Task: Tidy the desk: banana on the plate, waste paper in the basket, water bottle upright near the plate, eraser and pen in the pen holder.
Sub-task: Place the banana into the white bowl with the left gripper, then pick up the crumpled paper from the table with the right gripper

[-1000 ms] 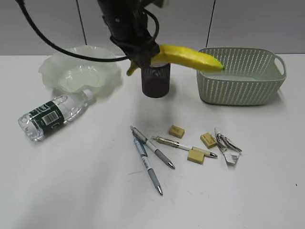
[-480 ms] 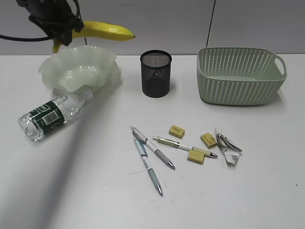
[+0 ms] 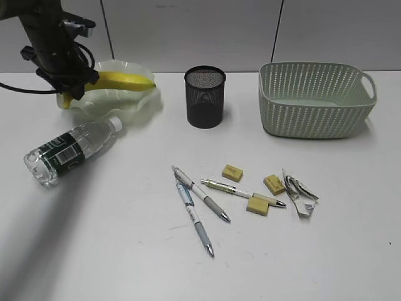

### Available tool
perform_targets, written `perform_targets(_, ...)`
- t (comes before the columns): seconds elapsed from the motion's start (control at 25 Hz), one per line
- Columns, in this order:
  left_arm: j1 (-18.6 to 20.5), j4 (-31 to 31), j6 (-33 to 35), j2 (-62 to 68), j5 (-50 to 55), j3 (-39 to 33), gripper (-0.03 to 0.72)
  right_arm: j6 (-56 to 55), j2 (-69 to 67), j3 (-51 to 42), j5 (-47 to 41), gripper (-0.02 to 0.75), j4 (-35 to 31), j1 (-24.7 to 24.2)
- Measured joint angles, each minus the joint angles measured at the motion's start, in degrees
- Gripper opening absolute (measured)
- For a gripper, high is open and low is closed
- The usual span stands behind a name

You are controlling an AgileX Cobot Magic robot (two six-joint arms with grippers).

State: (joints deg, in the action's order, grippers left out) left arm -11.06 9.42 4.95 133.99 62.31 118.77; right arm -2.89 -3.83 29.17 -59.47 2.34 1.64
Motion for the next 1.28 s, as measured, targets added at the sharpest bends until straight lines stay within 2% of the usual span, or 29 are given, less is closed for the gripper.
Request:
perform_targets(0.28,0.46,-0.39,-0.15,1.79,-2.07,0.00,0.312,0.00,0.00,0.00,0.00,0.507,0.00,0.00)
perform_targets(0.44,0.40,-0.81,-0.74,0.58,-1.66,0.00,0.445,0.00,0.00,0.00,0.00,0.507,0.00,0.00)
perform_targets(0.52,0.40,-0.81,-0.79,-1.07,-0.97,0.00,0.471,0.00,0.00,0.00,0.00,0.507,0.00,0.00)
perform_targets(0.88,0.40,-2.56,-1.69,-11.96,7.07,0.00,0.486,0.00,0.00,0.00,0.00,0.507,0.00,0.00)
perform_targets(1.08,0.40,-2.73,-5.70,-20.98,7.32,0.00,0.486,0.00,0.00,0.00,0.00,0.507,0.00,0.00)
perform_targets(1.28,0.40,-2.73,-6.83,-32.90,7.32,-1.06,0.486,0.00,0.00,0.00,0.00,0.507,0.00,0.00)
